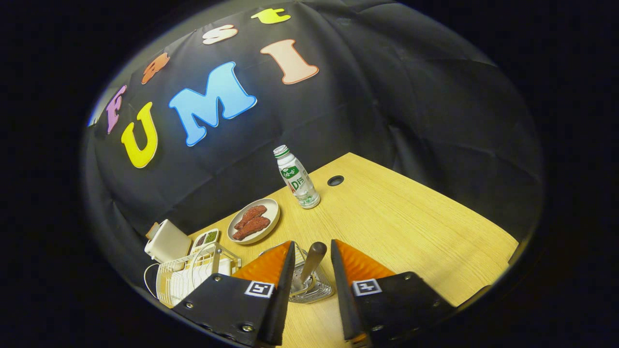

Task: Take the plate from the dish rack, then take the spoon from the basket and place it into the plate.

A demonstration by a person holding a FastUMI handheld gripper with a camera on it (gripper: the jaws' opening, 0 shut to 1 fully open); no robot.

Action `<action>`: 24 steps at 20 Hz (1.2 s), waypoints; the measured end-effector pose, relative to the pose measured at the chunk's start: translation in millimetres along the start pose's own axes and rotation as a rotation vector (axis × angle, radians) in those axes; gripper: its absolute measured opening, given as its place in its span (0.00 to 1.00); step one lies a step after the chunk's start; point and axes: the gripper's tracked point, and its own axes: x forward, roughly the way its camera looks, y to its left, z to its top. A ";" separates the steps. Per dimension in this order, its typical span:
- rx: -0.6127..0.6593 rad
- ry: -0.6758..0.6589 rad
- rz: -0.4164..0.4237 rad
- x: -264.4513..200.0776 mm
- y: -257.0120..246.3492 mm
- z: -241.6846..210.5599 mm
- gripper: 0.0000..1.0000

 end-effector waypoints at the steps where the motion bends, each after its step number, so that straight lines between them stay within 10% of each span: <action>1: 0.006 -0.006 -0.001 3.5 2.5 1.9 0.33; 5: 0.059 0.014 0.001 8.4 7.5 4.3 0.10; 24: -0.252 -0.225 0.176 -80.3 110.8 108.0 0.09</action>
